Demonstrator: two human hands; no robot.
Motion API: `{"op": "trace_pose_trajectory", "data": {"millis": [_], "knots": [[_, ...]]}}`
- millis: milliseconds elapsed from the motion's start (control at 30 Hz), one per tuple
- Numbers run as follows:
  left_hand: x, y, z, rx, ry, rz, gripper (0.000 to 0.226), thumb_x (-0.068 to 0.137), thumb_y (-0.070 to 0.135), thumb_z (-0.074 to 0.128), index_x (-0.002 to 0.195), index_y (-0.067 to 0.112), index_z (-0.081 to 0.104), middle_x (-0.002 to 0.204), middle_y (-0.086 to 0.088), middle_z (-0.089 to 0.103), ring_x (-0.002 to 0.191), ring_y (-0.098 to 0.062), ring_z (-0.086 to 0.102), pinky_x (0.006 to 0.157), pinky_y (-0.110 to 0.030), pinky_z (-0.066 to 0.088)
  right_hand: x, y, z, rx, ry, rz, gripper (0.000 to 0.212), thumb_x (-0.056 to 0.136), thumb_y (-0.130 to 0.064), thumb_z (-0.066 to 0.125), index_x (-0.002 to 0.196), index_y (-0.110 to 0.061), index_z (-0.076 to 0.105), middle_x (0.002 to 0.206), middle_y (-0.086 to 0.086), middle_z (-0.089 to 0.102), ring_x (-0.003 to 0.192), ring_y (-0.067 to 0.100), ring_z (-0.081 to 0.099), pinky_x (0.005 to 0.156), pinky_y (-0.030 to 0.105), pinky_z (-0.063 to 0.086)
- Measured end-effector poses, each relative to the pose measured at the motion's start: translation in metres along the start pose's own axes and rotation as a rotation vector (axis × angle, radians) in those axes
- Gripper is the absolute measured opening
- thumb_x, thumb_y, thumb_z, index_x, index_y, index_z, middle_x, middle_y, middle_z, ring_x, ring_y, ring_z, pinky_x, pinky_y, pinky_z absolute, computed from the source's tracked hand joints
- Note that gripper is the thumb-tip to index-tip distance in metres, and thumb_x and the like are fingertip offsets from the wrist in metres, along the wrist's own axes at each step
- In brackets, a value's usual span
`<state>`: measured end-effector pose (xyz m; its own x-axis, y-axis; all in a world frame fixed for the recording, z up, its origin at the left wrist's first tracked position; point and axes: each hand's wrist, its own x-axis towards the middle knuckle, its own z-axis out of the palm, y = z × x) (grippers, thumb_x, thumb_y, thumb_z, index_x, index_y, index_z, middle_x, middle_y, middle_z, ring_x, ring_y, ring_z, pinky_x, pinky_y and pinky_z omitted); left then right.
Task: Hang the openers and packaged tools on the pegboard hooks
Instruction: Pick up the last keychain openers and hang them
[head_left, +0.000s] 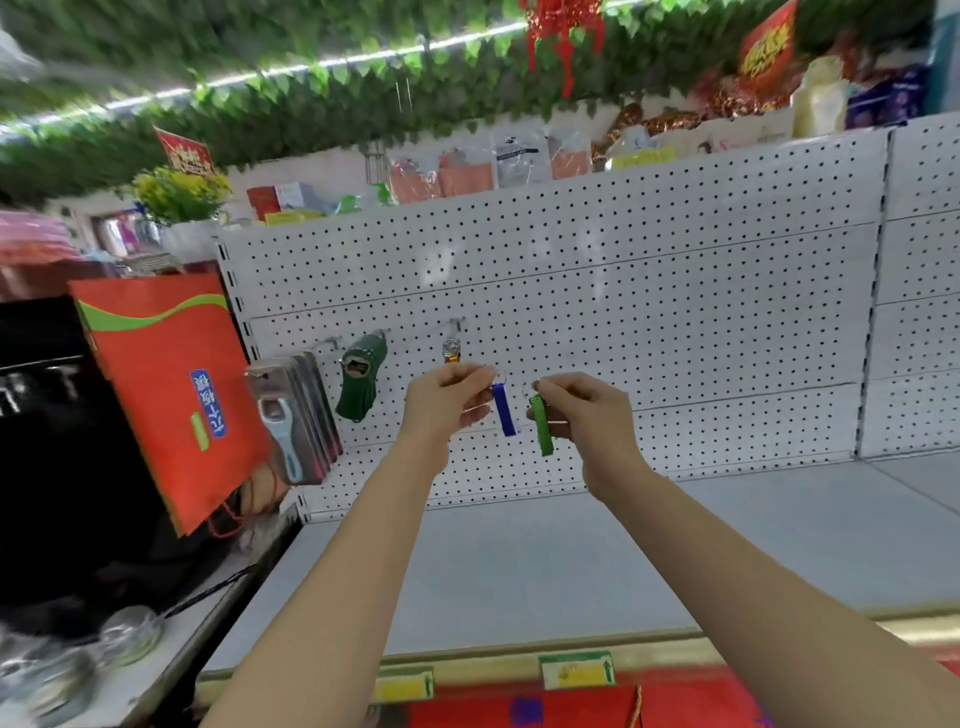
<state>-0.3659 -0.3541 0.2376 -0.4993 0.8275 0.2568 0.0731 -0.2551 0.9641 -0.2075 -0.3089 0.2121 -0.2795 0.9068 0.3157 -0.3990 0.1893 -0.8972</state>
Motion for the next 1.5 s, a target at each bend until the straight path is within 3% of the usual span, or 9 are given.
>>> {"op": "trace_pose_trajectory", "data": {"millis": [267,500,733,833,1000,1167,1333,1433,1500], "knots": [[0.035,0.015,-0.034,-0.042,0.027,0.043,0.020,0.089,0.012,0.074,0.106,0.001,0.071,0.091,-0.013,0.070,0.078,-0.021,0.063,0.062,-0.021,0.057,0.013,0.005,0.049,0.000,0.009,-0.055,0.011,0.089,-0.007,0.065,0.090,0.002,0.070,0.075,0.012,0.068,0.069,0.024,0.069,0.073,0.038,0.058],[0.060,0.019,-0.047,-0.069,0.070,0.032,0.014,0.090,0.012,0.072,0.103,0.005,0.070,0.082,-0.003,0.074,0.072,-0.014,0.067,0.075,-0.027,0.058,0.026,0.006,0.064,-0.039,-0.034,-0.065,0.012,0.089,-0.007,0.065,0.092,0.003,0.070,0.070,0.008,0.069,0.066,0.020,0.069,0.071,0.034,0.059],[0.076,0.007,-0.047,0.001,0.086,-0.013,0.004,0.091,0.012,0.071,0.088,0.011,0.071,0.083,-0.007,0.073,0.078,-0.019,0.066,0.079,-0.033,0.057,0.040,0.006,0.071,-0.075,-0.061,-0.056,0.012,0.088,-0.005,0.064,0.091,0.005,0.070,0.071,0.010,0.069,0.067,0.023,0.067,0.076,0.044,0.058],[0.082,0.001,-0.045,0.013,0.106,-0.021,0.003,0.092,0.010,0.069,0.092,0.009,0.071,0.088,-0.010,0.074,0.077,-0.019,0.066,0.078,-0.031,0.058,0.044,0.007,0.070,-0.090,-0.065,-0.061,0.011,0.089,-0.006,0.064,0.090,0.003,0.070,0.073,0.011,0.069,0.069,0.023,0.067,0.074,0.041,0.059],[0.090,-0.005,-0.040,0.036,0.142,-0.032,0.013,0.094,0.012,0.067,0.104,0.003,0.069,0.088,-0.009,0.073,0.071,-0.013,0.067,0.060,-0.020,0.053,0.050,0.011,0.070,-0.078,-0.073,-0.078,0.010,0.089,-0.005,0.064,0.088,0.002,0.070,0.071,0.009,0.070,0.062,0.018,0.069,0.064,0.029,0.059],[0.095,-0.007,-0.042,0.057,0.138,-0.028,0.016,0.094,0.013,0.067,0.105,0.001,0.069,0.091,-0.011,0.075,0.073,-0.014,0.068,0.060,-0.020,0.054,0.054,0.015,0.078,-0.071,-0.062,-0.092,0.009,0.088,-0.005,0.064,0.084,0.001,0.069,0.071,0.011,0.070,0.064,0.021,0.068,0.060,0.027,0.059],[0.094,-0.008,-0.054,0.242,0.124,0.094,0.011,0.095,0.010,0.064,0.103,0.014,0.072,0.101,-0.008,0.075,0.079,-0.014,0.070,0.071,-0.028,0.059,0.061,0.018,0.090,-0.069,-0.012,-0.100,0.010,0.086,-0.009,0.067,0.077,-0.008,0.071,0.075,0.010,0.071,0.072,0.025,0.069,0.066,0.032,0.060],[0.090,-0.007,-0.062,0.533,0.085,0.281,0.033,0.096,0.005,0.057,0.104,0.033,0.071,0.108,0.008,0.072,0.091,-0.013,0.067,0.081,-0.030,0.058,0.068,0.019,0.096,-0.076,0.040,-0.114,0.009,0.086,-0.009,0.066,0.079,-0.009,0.072,0.080,0.011,0.073,0.078,0.029,0.071,0.063,0.029,0.060],[0.087,-0.007,-0.064,0.689,0.034,0.365,0.039,0.095,0.003,0.053,0.114,0.033,0.069,0.114,0.014,0.067,0.097,-0.008,0.063,0.087,-0.026,0.053,0.073,0.021,0.100,-0.068,0.067,-0.110,0.011,0.086,-0.009,0.066,0.077,-0.011,0.072,0.079,0.009,0.073,0.081,0.031,0.071,0.065,0.035,0.061]]}}
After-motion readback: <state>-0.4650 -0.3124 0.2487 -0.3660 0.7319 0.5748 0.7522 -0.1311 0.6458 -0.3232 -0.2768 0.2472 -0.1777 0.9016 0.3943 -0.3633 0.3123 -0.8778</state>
